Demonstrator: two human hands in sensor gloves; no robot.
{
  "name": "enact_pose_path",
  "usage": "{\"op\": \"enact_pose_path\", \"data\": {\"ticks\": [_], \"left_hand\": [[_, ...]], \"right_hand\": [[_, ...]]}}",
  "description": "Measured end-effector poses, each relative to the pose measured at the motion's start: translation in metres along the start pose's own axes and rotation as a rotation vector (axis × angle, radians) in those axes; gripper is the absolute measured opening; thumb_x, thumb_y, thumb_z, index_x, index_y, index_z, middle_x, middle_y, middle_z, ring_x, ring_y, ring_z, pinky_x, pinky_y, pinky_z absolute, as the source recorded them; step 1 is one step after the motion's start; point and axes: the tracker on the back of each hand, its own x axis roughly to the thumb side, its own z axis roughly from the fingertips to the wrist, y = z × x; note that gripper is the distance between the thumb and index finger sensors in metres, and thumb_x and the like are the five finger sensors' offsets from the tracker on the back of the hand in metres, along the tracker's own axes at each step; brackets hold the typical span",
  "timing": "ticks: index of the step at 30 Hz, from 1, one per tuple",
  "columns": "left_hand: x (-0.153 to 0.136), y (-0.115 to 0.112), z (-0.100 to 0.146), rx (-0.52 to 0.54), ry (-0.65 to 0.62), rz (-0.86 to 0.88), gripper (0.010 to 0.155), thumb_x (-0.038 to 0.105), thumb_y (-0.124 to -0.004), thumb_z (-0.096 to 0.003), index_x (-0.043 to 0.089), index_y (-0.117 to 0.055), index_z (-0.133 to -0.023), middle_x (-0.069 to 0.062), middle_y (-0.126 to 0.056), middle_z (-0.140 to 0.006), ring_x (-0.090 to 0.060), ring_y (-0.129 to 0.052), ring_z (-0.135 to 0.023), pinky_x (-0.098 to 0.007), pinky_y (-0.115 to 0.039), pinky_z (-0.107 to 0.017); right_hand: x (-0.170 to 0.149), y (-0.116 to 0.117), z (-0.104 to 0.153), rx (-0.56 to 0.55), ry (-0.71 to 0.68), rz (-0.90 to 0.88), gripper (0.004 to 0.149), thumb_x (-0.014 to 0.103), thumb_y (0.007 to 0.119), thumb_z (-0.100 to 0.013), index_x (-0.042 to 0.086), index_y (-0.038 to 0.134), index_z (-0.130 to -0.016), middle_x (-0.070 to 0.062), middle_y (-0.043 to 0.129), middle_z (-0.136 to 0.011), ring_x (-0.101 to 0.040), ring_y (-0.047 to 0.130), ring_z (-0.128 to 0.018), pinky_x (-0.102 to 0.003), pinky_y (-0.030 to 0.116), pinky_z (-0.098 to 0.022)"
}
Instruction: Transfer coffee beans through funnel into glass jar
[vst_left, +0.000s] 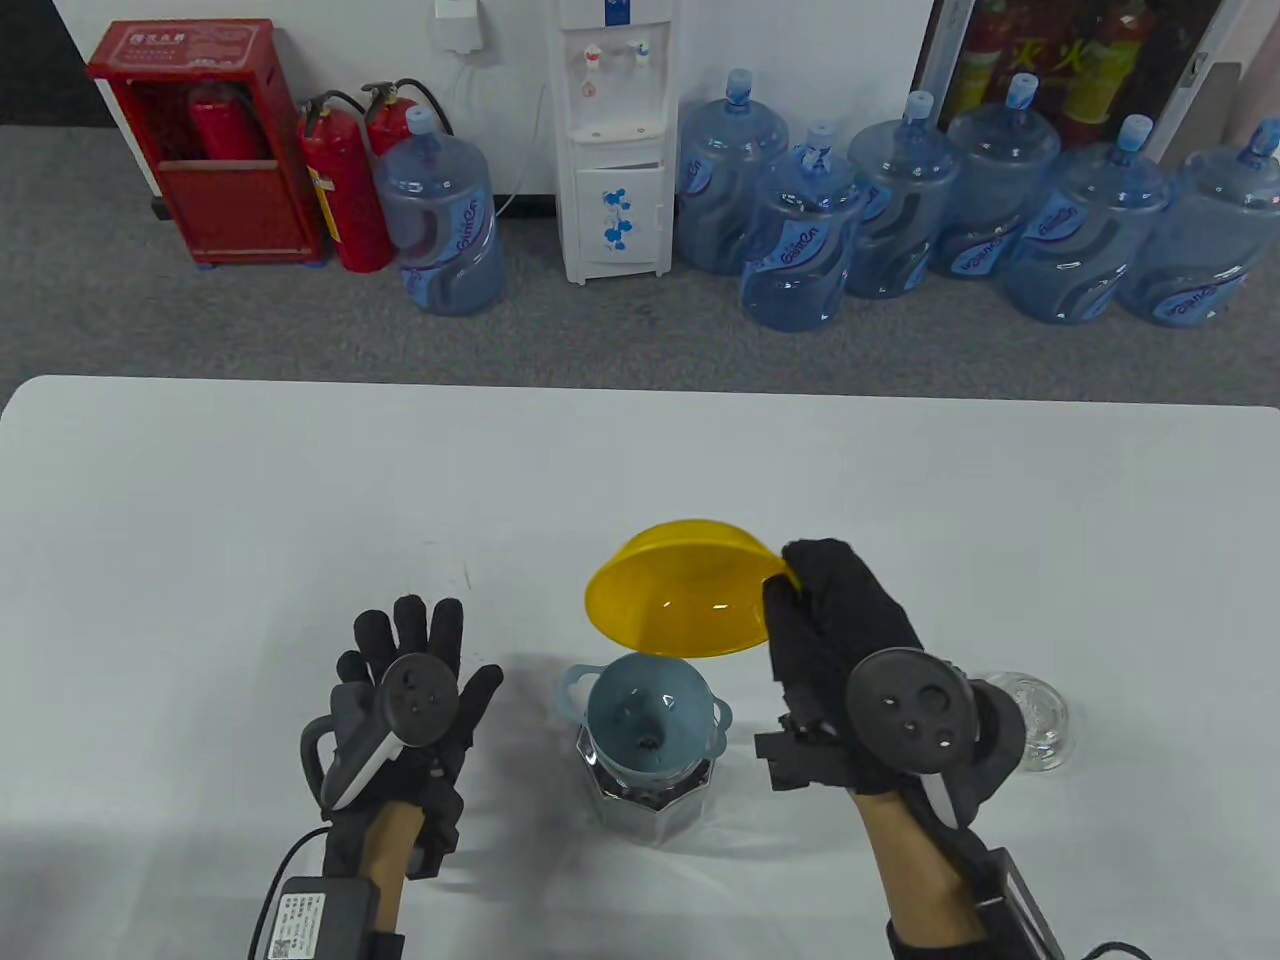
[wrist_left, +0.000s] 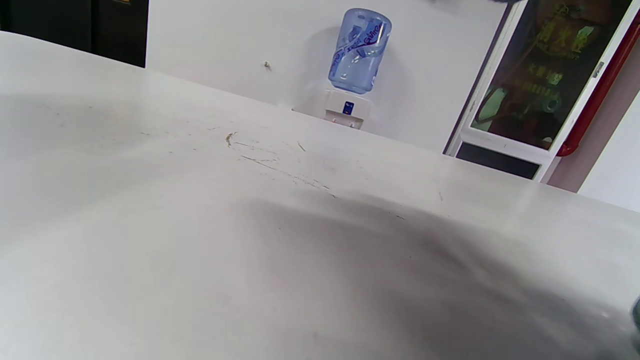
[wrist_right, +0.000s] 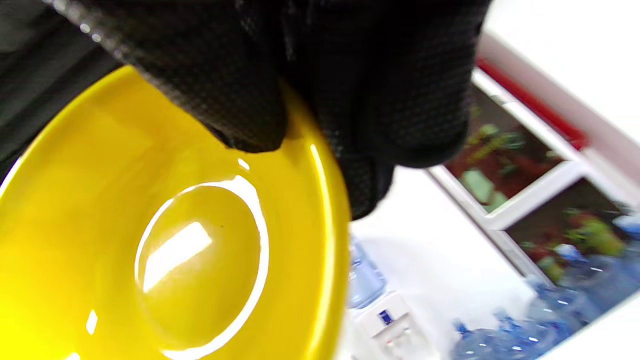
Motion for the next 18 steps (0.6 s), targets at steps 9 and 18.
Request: {"op": "enact_pose_path", "data": {"ticks": [9,18], "left_hand": [[-0.002,0.0,-0.001,-0.019,0.019,-0.015,0.073,0.063,-0.05,-0.0567,0.033,-0.022,-0.118,-0.008,-0.011,-0.123,-0.043,-0.003,-0.109,-0.062,-0.019,-0.076],[-0.006,0.0,-0.004,-0.034,0.041,-0.023,0.073,0.063,-0.05,-0.0567,0.033,-0.022,-0.118,-0.008,-0.01,-0.123,-0.043,-0.003,-0.109,-0.062,-0.019,-0.076]], "right_hand": [[-0.116,0.015,-0.023,-0.058,0.476,0.043,0.052,0.024,0.092,-0.058,0.007,0.075,-0.103,-0.021,0.093,-0.08,-0.019,0.112,-0.051,-0.035,0.1,-0.037],[-0.196,0.07,0.002,0.063,0.842,0.073,0.053,0.023,0.091,-0.059,0.003,0.074,-0.104,-0.024,0.093,-0.079,-0.02,0.112,-0.049,-0.035,0.1,-0.036]]}}
